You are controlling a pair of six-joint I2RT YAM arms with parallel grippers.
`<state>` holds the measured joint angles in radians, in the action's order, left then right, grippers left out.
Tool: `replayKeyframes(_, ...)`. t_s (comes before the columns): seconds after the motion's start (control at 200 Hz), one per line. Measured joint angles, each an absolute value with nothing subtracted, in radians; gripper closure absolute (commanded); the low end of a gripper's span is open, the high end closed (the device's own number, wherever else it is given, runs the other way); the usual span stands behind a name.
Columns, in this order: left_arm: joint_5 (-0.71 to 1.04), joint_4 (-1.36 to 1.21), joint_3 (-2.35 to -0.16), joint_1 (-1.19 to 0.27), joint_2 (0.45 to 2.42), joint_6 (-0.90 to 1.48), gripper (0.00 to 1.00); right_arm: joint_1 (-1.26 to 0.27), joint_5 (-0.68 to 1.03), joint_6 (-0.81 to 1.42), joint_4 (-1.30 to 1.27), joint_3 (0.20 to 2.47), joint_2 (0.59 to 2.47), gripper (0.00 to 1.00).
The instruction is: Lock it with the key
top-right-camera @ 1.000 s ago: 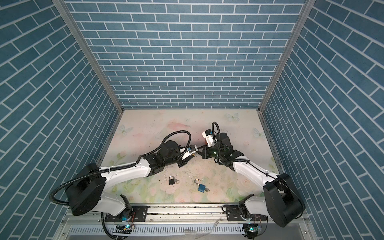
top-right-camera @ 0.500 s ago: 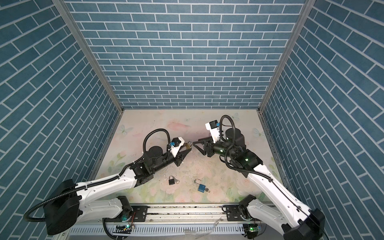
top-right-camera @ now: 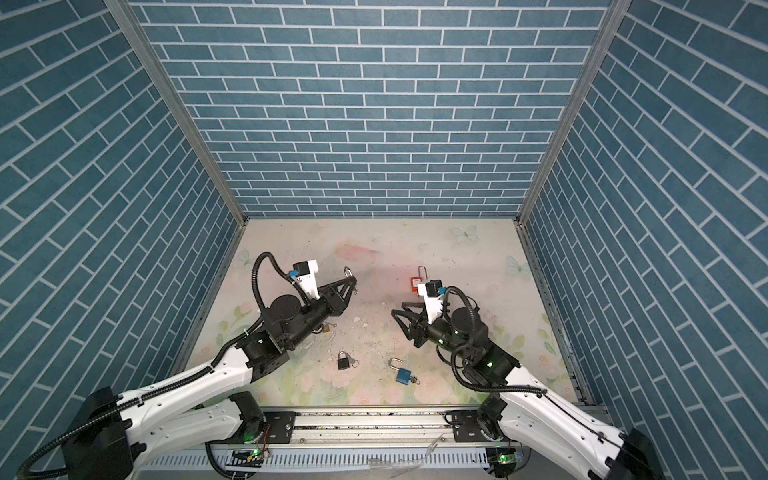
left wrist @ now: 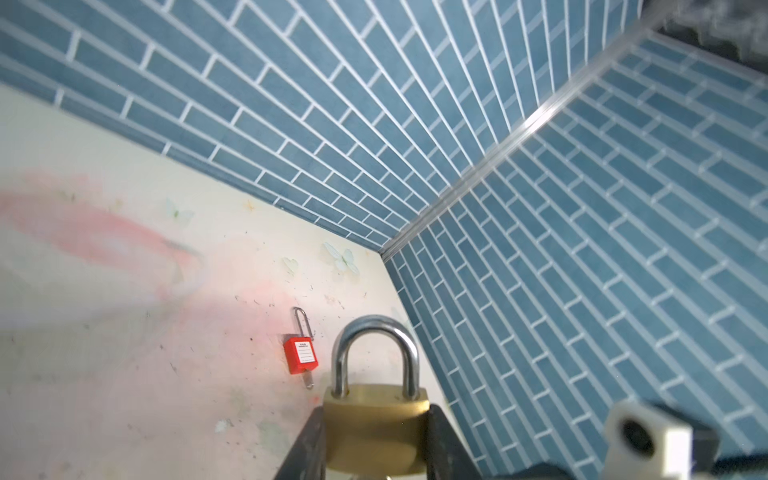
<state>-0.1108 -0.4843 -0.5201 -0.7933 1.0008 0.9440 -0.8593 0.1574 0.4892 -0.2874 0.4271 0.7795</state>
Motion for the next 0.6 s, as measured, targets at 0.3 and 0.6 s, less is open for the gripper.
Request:
replayKeyframes(0.3, -0.11, -0.495, -0.376, -0.743, 0.984, 1.426, 0.97, -1.044, -0.066, 0.448, -0.509, 0.532, 1.101, 0.59)
replayKeyframes(0.6, -0.108, -0.543, -0.342, -0.731, 0.986, 1.612, 0.97, -1.066, -0.097, 0.44, -0.591, 0.656, 1.298, 0.65)
